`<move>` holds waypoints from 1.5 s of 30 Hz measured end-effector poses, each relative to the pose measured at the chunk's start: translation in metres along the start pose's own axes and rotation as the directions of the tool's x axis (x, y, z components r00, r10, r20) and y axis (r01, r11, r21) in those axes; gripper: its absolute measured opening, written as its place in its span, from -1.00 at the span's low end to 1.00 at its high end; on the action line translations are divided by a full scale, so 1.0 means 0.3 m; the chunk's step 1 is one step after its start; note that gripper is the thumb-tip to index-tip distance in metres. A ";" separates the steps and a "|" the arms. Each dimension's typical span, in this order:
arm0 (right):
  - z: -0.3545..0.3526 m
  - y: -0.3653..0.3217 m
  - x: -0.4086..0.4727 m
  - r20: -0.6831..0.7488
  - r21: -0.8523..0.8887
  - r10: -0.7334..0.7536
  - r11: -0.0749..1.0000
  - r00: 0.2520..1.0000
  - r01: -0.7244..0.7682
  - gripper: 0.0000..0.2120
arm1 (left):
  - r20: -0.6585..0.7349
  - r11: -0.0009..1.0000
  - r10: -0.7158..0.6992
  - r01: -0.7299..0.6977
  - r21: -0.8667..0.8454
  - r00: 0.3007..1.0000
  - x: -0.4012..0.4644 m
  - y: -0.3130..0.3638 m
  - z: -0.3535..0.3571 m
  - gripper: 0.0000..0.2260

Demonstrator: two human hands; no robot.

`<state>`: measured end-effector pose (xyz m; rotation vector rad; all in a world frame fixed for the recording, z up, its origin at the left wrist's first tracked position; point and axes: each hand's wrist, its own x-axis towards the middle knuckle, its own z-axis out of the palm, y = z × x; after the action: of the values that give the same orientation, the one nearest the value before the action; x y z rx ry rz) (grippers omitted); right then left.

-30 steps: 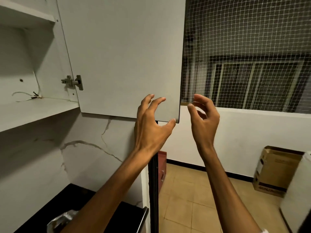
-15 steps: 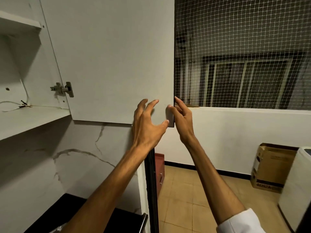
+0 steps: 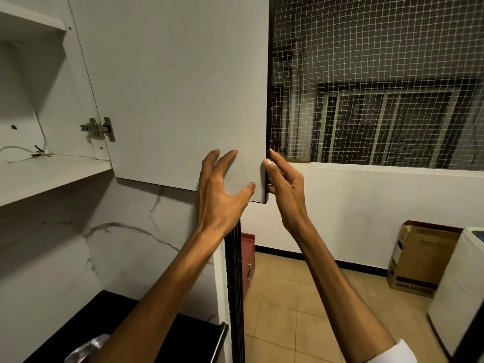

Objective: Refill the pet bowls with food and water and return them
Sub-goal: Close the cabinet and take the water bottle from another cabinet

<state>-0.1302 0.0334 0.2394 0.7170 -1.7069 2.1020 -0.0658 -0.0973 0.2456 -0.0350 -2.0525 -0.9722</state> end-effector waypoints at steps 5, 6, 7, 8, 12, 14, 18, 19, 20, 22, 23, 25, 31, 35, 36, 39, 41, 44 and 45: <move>0.016 -0.040 -0.058 0.042 -0.032 -0.058 0.998 0.997 0.060 -0.70 | -0.040 0.996 0.009 -0.013 -0.089 0.999 -0.051 -0.016 -0.034 -0.35; 0.019 -0.043 -0.068 0.048 -0.028 -0.079 0.996 0.996 0.081 -0.70 | -0.046 0.995 0.011 -0.015 -0.103 0.999 -0.061 -0.016 -0.043 -0.36; 0.022 -0.045 -0.078 0.049 -0.016 -0.097 0.995 0.994 0.098 -0.70 | -0.052 0.993 0.014 -0.020 -0.115 0.999 -0.071 -0.016 -0.051 -0.36; 0.026 -0.046 -0.086 0.049 -0.006 -0.109 0.994 0.993 0.110 -0.69 | -0.058 0.992 0.017 -0.024 -0.126 0.998 -0.081 -0.014 -0.062 -0.36; 0.049 -0.061 -0.117 0.055 0.002 -0.137 0.991 0.989 0.137 -0.58 | -0.063 0.982 0.007 -0.019 -0.187 0.998 -0.122 0.002 -0.119 -0.40; 0.063 -0.074 -0.131 0.066 -0.001 -0.157 0.988 0.985 0.157 -0.57 | -0.061 0.978 -0.001 -0.012 -0.207 0.998 -0.141 0.013 -0.151 -0.40; 0.094 -0.100 -0.162 0.100 0.025 -0.200 0.980 0.975 0.199 -0.49 | -0.063 0.972 -0.016 0.000 -0.237 0.998 -0.171 0.029 -0.211 -0.39; 0.102 -0.104 -0.170 0.109 0.038 -0.208 0.978 0.972 0.205 -0.49 | -0.065 0.970 -0.019 0.003 -0.244 0.998 -0.178 0.027 -0.227 -0.40; 0.106 -0.109 -0.177 0.118 0.050 -0.217 0.976 0.969 0.212 -0.52 | -0.063 0.968 -0.021 0.004 -0.252 0.998 -0.183 0.026 -0.240 -0.40; 0.122 -0.122 -0.193 0.144 0.081 -0.235 0.971 0.961 0.226 -0.59 | -0.067 0.965 -0.022 0.004 -0.263 0.997 -0.197 0.019 -0.270 -0.41; 0.131 -0.131 -0.203 0.158 0.100 -0.248 0.967 0.956 0.234 -0.61 | -0.070 0.964 -0.021 0.002 -0.265 0.997 -0.204 0.015 -0.284 -0.41; 0.153 -0.149 -0.223 0.178 0.136 -0.271 0.959 0.946 0.249 -0.61 | -0.075 0.963 -0.019 -0.002 -0.269 0.997 -0.221 0.011 -0.312 -0.43; 0.223 -0.191 -0.273 0.231 0.201 -0.314 0.942 0.921 0.271 -0.59 | -0.074 0.948 -0.034 0.009 -0.320 0.997 -0.265 0.000 -0.401 -0.49; 0.271 -0.194 -0.294 0.270 0.254 -0.341 0.927 0.900 0.275 -0.56 | -0.079 0.938 -0.049 0.019 -0.346 0.996 -0.294 -0.006 -0.463 -0.52; 0.283 -0.195 -0.299 0.292 0.267 -0.350 0.923 0.890 0.276 -0.56 | -0.083 0.936 -0.056 0.024 -0.352 0.995 -0.300 -0.008 -0.479 -0.53; 0.322 -0.204 -0.313 0.350 0.298 -0.389 0.909 0.852 0.292 -0.55 | -0.086 0.928 -0.078 0.041 -0.370 0.993 -0.318 -0.022 -0.526 -0.58; 0.348 -0.212 -0.324 0.374 0.317 -0.400 0.903 0.837 0.289 -0.53 | -0.082 0.926 -0.093 0.056 -0.374 0.992 -0.329 -0.033 -0.554 -0.59; 0.391 -0.212 -0.342 0.408 0.342 -0.415 0.895 0.813 0.286 -0.52 | -0.089 0.912 -0.126 0.080 -0.403 0.988 -0.351 -0.044 -0.599 -0.59; 0.400 -0.211 -0.345 0.411 0.339 -0.417 0.895 0.810 0.289 -0.51 | -0.084 0.905 -0.130 0.084 -0.416 0.988 -0.356 -0.045 -0.607 -0.59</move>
<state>0.0095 -0.0642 0.2486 1.6180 -1.3544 1.9957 0.1222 -0.1923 0.2248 -0.0895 -1.7319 -1.4327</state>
